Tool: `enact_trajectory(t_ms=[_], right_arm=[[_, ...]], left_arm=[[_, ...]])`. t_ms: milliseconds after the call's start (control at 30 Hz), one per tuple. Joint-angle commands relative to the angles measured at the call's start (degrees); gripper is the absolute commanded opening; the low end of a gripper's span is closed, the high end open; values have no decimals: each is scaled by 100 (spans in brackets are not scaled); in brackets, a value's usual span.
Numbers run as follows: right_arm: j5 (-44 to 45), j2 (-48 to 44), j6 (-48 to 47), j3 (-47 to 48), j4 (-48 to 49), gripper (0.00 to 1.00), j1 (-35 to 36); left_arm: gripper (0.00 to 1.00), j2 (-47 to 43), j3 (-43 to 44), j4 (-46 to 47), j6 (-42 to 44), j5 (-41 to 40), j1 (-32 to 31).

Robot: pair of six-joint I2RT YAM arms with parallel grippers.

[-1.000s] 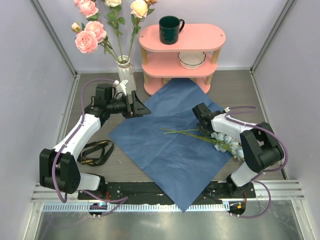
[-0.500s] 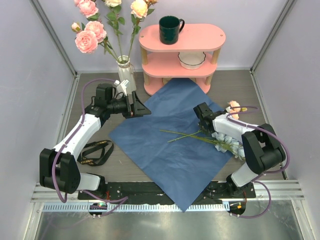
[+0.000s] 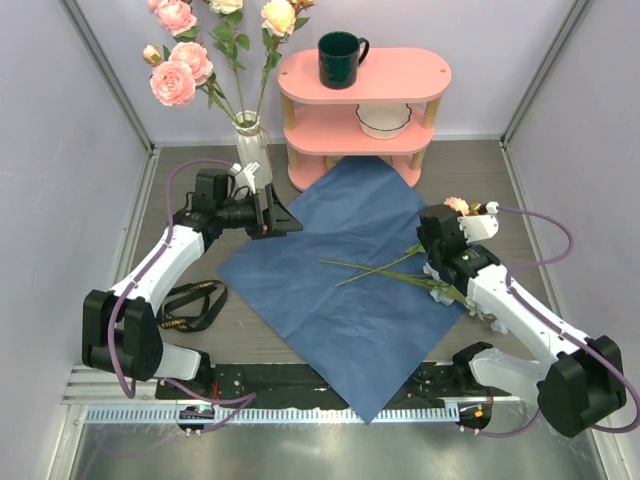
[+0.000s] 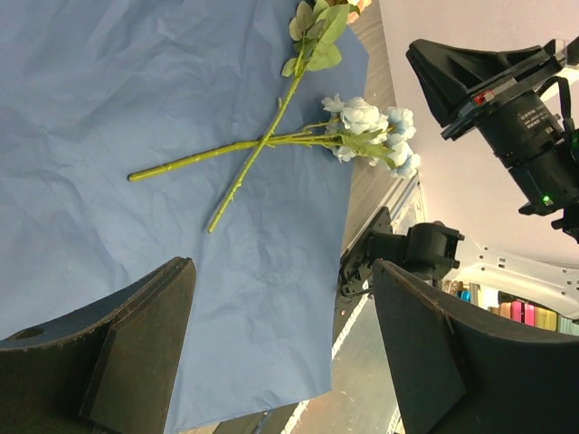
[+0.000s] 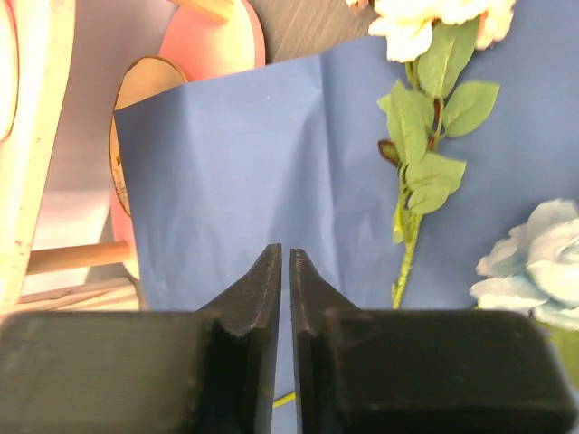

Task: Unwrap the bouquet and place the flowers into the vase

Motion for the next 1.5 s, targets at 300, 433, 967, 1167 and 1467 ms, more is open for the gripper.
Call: enact_trajectory(t_ms=[300, 433, 967, 1167, 1467], right_arm=[[-371, 1947, -432, 1219, -874, 63, -124], [-626, 2706, -239, 1694, -1455, 57, -133], [-925, 3682, 456, 1844, -1842, 48, -142], [-724, 3542, 500, 1949, -1983, 18, -142], [770, 1034, -130, 1224, -1266, 1, -124]], left_arm=[[83, 103, 175, -324, 324, -104, -204], [83, 103, 175, -324, 332, -86, -213], [83, 67, 193, -359, 341, -113, -213], [83, 67, 193, -394, 376, -157, -222], [83, 103, 193, -377, 359, -139, -221]])
